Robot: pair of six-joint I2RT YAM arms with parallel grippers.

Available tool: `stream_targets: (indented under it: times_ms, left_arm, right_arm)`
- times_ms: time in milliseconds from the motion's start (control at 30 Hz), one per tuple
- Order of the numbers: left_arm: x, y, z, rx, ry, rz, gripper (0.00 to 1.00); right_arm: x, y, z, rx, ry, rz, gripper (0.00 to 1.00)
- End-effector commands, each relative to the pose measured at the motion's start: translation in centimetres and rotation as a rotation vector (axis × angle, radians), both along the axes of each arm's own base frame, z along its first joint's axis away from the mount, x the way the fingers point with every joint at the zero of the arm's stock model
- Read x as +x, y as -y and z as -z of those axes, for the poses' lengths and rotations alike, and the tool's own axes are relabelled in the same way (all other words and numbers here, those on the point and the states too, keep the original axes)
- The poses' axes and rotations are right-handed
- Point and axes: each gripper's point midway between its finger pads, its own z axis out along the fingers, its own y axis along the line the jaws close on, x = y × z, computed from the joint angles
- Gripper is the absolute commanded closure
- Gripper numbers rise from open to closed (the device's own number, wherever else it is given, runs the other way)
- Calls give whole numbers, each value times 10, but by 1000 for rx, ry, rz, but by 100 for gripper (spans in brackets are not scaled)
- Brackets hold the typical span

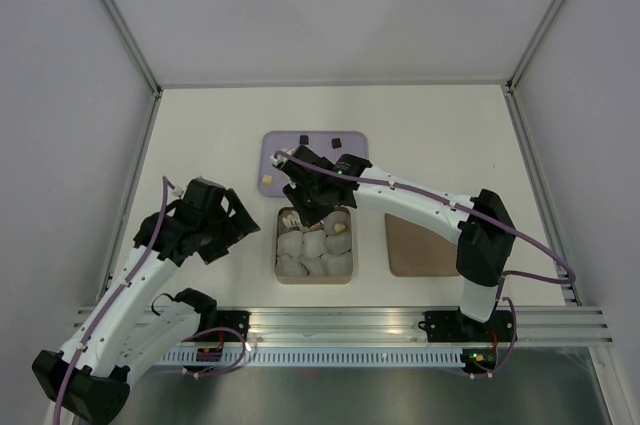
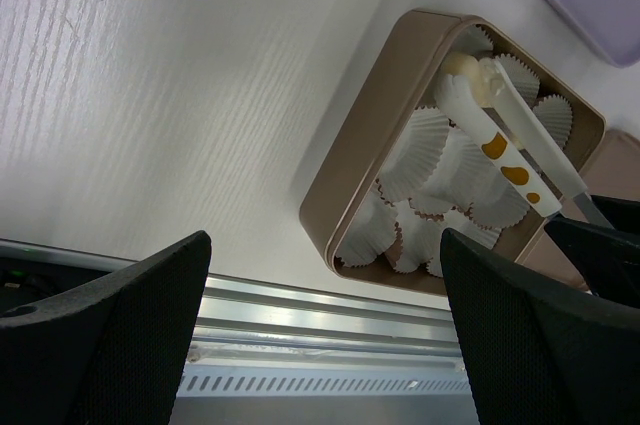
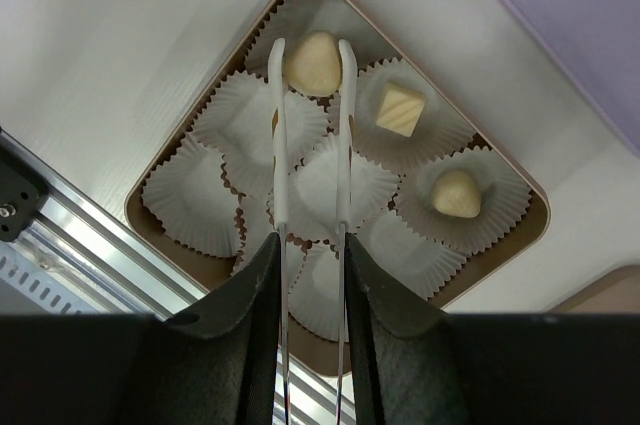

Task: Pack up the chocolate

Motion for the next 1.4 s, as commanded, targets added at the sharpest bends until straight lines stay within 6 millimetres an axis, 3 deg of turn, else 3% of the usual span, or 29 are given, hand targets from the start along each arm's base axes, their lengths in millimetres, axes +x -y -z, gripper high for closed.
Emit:
stream_targets:
  times_ms: [0, 367, 700, 767, 1133, 1367]
  left_arm:
    - [2, 0, -1, -12, 16, -17, 1]
    - [2, 0, 1, -12, 7, -28, 0]
    - [1, 0, 3, -12, 2, -30, 0]
    - [1, 0, 4, -14, -1, -33, 0]
    - [3, 1, 3, -16, -1, -32, 0]
    - [4, 1, 1, -20, 6, -35, 0]
  right_arm:
    - [-3, -3, 0, 9, 13, -10, 83]
    - [11, -19, 7, 31, 42, 13, 82]
    - [12, -5, 22, -42, 45, 37, 75]
    - [12, -6, 18, -33, 51, 32, 69]
    - [16, -13, -5, 9, 67, 42, 56]
    - [19, -15, -28, 49, 98, 58, 60]
